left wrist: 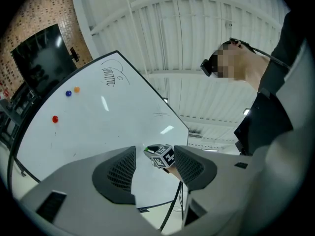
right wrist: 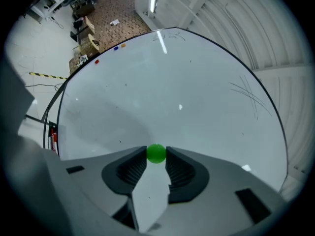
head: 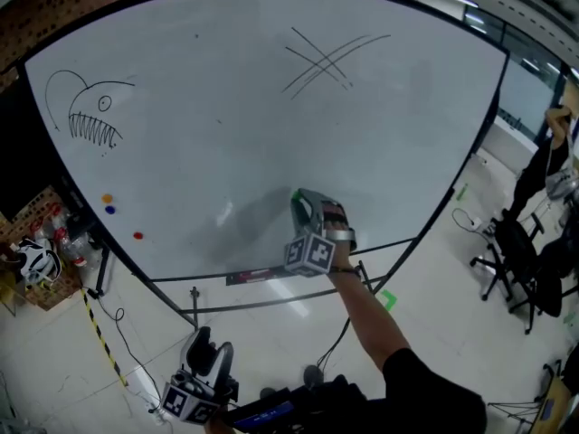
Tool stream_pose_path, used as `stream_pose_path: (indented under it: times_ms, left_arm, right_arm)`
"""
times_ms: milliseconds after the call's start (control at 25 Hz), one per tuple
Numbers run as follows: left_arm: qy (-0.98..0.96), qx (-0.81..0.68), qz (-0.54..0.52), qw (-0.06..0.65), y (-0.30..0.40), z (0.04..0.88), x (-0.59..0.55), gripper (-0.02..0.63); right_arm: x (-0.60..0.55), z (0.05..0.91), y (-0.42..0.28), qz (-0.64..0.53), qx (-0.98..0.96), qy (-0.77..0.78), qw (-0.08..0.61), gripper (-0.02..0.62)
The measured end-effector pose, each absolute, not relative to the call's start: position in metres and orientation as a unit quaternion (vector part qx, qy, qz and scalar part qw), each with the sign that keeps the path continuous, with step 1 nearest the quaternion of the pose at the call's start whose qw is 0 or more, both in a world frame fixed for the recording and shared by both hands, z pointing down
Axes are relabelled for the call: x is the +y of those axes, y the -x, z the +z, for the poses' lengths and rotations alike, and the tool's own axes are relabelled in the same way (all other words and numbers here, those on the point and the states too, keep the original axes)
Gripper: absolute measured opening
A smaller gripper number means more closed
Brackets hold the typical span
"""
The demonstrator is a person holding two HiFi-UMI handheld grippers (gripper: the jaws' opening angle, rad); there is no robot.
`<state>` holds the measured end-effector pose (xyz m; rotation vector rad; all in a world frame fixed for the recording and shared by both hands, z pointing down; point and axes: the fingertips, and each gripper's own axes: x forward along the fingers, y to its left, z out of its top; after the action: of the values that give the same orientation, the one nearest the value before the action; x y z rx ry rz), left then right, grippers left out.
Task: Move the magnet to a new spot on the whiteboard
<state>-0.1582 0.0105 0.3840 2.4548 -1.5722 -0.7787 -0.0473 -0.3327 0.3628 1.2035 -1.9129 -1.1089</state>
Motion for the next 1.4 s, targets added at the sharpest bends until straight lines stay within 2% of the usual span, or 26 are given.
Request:
stream_pose_path:
  times_ms: [680,1080,1240,1400]
  left_arm:
    - [-0.816,-0.519,-0.248,0.058,0.148,0.380,-0.010,0.238]
    - [-0.835,-0.494,-0.236,0.055,0.141,0.376,-0.023,0.238]
    - [-0.846,-0.480,-0.227,0.046,0.139,0.371,-0.032,0.238]
    - [-0.856,-0.463,-0.225,0.047,0.135,0.362,-0.042,0.239]
  right_arm:
    - [-0.357,0.366,0.041,-0.404,-0.713,-0.488,0.300,0.151]
    - [-0.340,0.350,0.030,-0.369,-0.751,-0.483,0.257,0.172]
    - [-0.311,0.341,0.021,-0.286,-0.824,-0.451,0.190,0.169]
    - [-0.257,0.334,0.022,-0.079,-0.948,-0.305,0.046,0.146]
